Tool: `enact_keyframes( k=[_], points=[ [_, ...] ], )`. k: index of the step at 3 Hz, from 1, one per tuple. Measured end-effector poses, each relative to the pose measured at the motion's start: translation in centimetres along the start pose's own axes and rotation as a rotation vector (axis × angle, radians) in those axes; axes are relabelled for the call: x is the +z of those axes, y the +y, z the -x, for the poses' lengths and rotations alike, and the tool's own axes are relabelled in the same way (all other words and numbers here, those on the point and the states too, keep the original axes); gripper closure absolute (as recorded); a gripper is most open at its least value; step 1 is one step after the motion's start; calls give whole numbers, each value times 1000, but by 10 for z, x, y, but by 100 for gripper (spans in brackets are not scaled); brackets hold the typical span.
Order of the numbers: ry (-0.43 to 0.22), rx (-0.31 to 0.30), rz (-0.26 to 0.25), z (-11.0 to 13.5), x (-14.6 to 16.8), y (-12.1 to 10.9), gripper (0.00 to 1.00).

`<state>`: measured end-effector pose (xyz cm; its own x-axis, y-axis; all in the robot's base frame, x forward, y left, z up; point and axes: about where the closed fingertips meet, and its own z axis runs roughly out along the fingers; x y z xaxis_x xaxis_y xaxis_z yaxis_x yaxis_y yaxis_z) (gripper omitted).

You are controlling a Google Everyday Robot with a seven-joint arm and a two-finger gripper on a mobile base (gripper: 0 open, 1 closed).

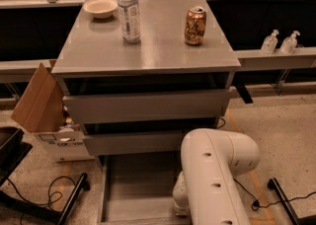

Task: Open bottom drawer

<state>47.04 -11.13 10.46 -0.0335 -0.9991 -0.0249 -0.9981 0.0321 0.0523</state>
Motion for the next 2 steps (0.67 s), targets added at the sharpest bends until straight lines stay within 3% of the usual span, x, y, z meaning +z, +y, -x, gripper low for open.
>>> enact_keyframes(
  k=[1,2],
  points=[
    [0,0,2,0,1,1,0],
    [0,0,2,0,1,1,0]
  ],
)
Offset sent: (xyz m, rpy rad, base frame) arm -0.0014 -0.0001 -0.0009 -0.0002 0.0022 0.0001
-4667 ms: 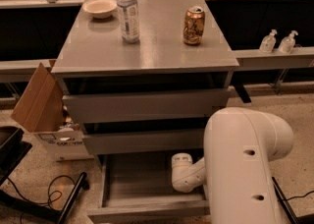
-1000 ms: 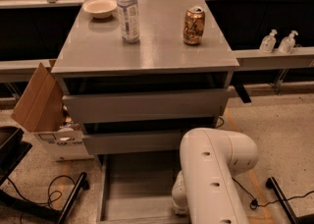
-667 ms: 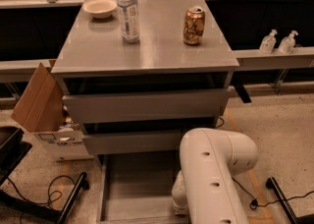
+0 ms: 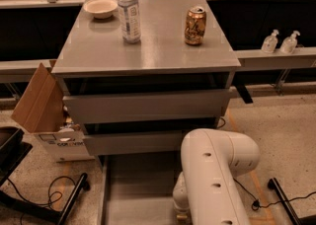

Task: Open bottom drawer

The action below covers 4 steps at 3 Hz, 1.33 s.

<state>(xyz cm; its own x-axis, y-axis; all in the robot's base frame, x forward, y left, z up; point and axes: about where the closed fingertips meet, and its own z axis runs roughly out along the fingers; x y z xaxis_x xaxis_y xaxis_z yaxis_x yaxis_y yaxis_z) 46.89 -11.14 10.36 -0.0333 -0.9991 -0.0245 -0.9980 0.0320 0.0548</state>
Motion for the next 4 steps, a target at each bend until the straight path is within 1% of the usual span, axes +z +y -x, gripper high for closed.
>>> enact_keyframes(
  k=[1,2,3,4],
  points=[
    [7,-27,-10,-2,-12,-6,18],
    [40,-53,-39,-13,-52,-23,41],
    [81,-57,-94,-29,-113,-43,64],
    [156,-34,-178,-48,-216,-50,96]
  ],
)
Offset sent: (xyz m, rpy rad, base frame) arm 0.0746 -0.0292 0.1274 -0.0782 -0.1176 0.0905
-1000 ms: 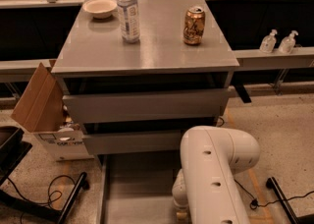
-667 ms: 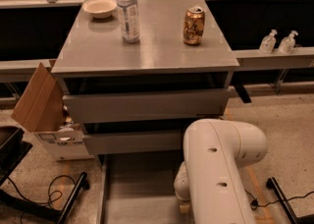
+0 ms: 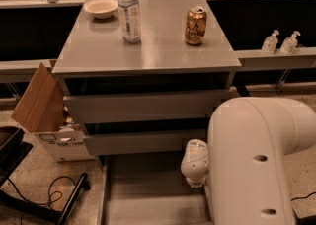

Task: Open bottom drawer

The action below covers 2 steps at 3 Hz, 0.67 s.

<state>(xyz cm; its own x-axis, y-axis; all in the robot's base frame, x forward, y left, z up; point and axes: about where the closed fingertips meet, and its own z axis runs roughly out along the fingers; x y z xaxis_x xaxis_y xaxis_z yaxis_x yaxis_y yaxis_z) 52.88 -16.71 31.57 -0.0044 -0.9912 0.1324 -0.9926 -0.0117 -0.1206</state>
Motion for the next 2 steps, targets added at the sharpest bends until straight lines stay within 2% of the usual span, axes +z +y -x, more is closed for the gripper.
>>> enact_keyframes(
  k=[1,2],
  points=[
    [62,37,-41,-20,-67,16,100],
    [158,57,-101,-39,-130,47,100]
  ],
)
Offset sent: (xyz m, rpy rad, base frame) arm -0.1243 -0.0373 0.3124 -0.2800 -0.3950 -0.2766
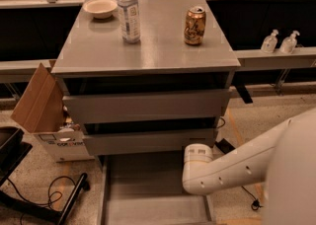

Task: Open bottom drawer

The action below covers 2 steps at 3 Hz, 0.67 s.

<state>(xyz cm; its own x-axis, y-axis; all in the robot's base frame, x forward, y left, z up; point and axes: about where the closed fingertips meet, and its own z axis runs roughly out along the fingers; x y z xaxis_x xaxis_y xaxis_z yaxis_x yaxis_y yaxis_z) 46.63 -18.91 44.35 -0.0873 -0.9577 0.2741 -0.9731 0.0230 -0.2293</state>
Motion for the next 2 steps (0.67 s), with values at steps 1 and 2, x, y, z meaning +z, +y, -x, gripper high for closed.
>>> enact_keyframes(
  k=[1,2],
  points=[
    [106,90,-60,-38,-58,42,100],
    [196,215,-154,-82,-109,80,100]
  ],
)
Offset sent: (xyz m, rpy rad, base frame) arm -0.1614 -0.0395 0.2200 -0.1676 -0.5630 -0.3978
